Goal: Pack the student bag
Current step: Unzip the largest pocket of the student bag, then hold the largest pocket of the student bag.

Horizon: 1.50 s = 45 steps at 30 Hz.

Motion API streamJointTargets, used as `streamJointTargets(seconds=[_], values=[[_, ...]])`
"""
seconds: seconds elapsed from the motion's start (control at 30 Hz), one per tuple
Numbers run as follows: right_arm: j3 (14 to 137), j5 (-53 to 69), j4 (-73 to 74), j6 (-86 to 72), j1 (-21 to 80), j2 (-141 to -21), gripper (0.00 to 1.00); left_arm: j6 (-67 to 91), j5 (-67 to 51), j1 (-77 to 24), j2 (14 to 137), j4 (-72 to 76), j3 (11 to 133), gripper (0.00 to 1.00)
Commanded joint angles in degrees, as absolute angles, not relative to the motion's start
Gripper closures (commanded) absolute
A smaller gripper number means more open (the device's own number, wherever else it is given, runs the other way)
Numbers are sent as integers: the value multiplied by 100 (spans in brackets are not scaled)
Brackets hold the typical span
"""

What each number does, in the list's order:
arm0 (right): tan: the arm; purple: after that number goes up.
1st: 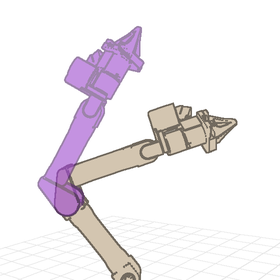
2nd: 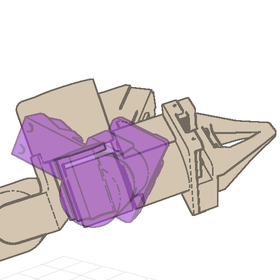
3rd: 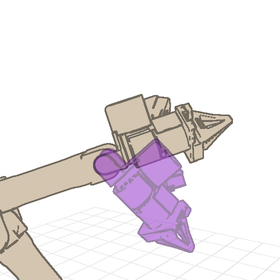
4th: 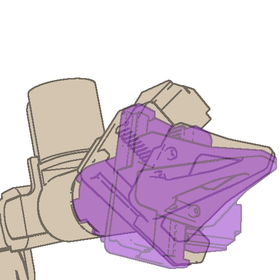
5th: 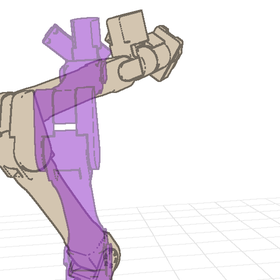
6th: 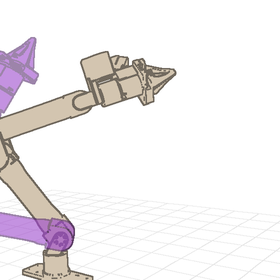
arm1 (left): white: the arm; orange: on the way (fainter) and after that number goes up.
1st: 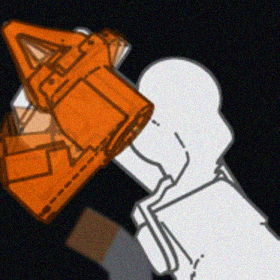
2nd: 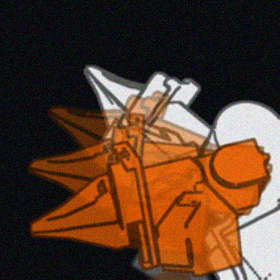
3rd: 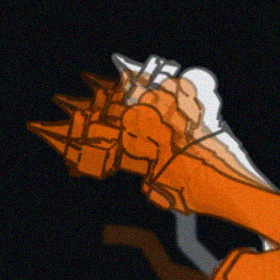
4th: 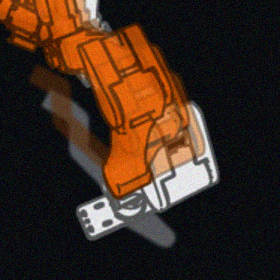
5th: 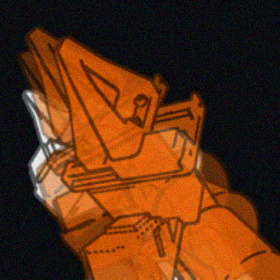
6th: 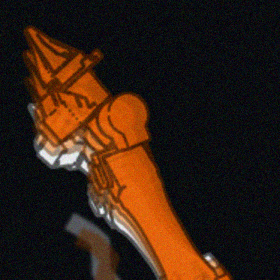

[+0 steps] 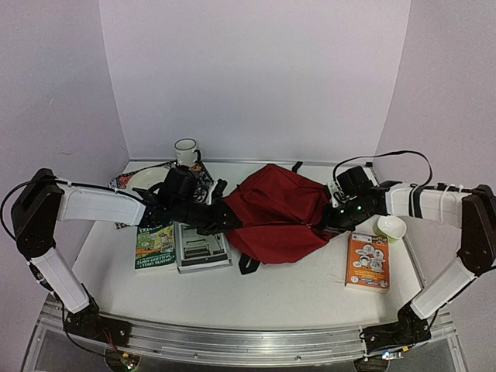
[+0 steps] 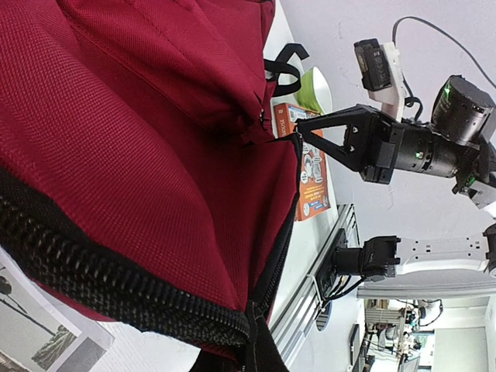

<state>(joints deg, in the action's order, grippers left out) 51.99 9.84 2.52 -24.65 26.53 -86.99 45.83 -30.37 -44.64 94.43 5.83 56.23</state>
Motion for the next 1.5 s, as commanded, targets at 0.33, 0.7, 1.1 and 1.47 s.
streamJointTargets(seconds=[0.33, 0.7, 1.1, 1.47], values=[[5308, 1783, 1256, -2887, 3244, -7776, 100, 3987, -2446, -4306, 9259, -281, 5894, 49], [5855, 1546, 1289, -2935, 4141, -8292, 100, 3313, -1506, -5257, 8507, -689, 5751, 31], [6132, 1463, 1457, -2895, 4252, -8334, 100, 929, -1017, -6199, 9086, -1081, 6768, 26], [6101, 1555, 1503, -2897, 4276, -8422, 100, -39, -767, -6320, 10629, -1023, 8026, 32]])
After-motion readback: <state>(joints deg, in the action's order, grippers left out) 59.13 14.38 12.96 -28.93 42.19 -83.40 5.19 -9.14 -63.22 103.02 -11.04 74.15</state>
